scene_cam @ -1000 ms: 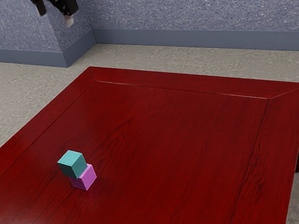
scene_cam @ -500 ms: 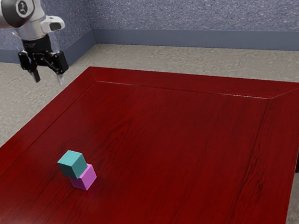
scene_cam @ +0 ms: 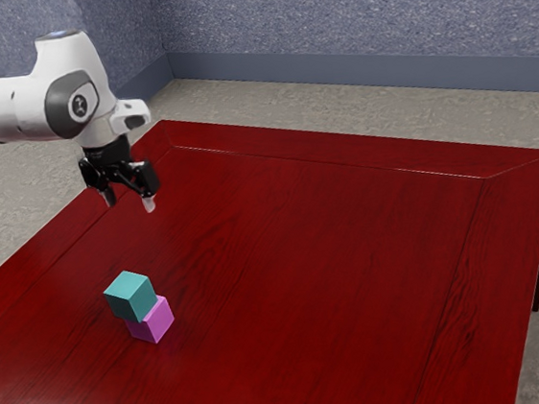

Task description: Pick up the blue block with one arm, and put the blue block on the table with one arm

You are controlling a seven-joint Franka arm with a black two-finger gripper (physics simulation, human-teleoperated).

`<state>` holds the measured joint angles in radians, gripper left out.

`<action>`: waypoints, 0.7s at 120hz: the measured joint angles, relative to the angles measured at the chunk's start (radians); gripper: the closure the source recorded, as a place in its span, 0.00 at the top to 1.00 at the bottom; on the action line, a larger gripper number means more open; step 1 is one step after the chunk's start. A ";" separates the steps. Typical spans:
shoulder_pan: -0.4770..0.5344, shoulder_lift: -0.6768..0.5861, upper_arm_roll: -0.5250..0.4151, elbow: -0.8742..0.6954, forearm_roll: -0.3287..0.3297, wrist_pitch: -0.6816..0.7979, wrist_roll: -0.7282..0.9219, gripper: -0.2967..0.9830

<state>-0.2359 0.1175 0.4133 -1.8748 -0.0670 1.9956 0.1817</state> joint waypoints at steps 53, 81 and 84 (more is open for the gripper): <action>0.000 -0.184 -0.035 -0.330 0.069 0.219 0.048 0.75; -0.007 -0.297 -0.034 -0.484 0.107 0.252 0.055 0.75; -0.007 -0.295 -0.034 -0.490 0.110 0.254 0.056 0.75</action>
<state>-0.2426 -0.1777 0.3789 -2.3644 0.0427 2.2492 0.2374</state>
